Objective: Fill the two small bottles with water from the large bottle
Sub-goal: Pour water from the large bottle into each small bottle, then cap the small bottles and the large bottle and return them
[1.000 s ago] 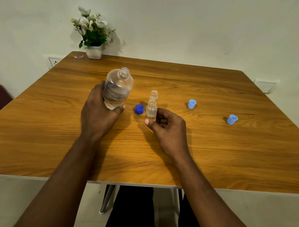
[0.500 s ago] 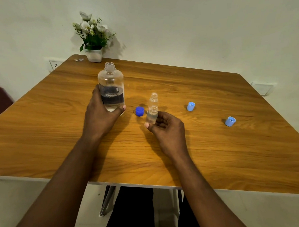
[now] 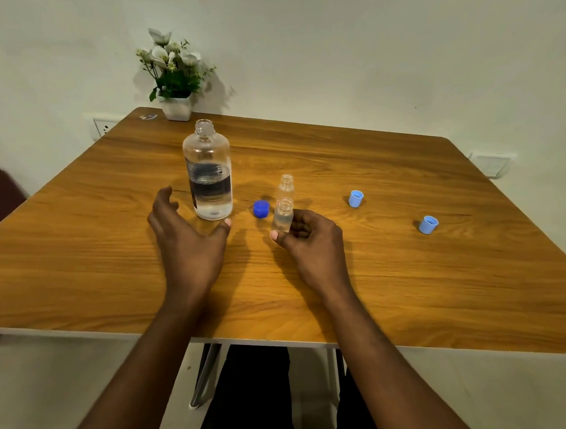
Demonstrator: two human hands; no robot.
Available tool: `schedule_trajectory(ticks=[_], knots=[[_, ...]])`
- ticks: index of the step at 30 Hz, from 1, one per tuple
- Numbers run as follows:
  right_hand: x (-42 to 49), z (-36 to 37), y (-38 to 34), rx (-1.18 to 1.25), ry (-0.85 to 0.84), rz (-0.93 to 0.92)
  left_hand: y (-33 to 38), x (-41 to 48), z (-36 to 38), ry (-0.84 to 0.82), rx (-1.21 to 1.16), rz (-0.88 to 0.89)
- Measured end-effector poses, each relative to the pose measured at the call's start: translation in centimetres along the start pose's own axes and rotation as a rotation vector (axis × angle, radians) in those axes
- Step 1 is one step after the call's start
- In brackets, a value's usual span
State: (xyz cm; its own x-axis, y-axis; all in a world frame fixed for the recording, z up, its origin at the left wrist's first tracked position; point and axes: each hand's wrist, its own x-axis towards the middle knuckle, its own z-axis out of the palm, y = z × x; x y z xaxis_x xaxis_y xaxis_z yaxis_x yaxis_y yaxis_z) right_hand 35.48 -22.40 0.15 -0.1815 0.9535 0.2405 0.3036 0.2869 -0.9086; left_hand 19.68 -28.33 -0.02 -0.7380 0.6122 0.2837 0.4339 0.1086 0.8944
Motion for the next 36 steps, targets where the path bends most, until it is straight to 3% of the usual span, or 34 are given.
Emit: schedule_trajectory(ticks=[4, 17, 36], knots=[[-0.1, -0.2, 0.0, -0.004, 0.015, -0.007, 0.4, -1.8, 0.0, 0.023, 0.039, 0.003], [2.0, -2.6, 1.7, 0.011, 0.184, 0.042, 2.0, -2.4, 2.5, -0.254, 0.223, 0.262], [6.5, -3.6, 3.2, -0.166, 0.212, 0.026, 3.5, -2.2, 6.3, -0.352, 0.343, 0.379]])
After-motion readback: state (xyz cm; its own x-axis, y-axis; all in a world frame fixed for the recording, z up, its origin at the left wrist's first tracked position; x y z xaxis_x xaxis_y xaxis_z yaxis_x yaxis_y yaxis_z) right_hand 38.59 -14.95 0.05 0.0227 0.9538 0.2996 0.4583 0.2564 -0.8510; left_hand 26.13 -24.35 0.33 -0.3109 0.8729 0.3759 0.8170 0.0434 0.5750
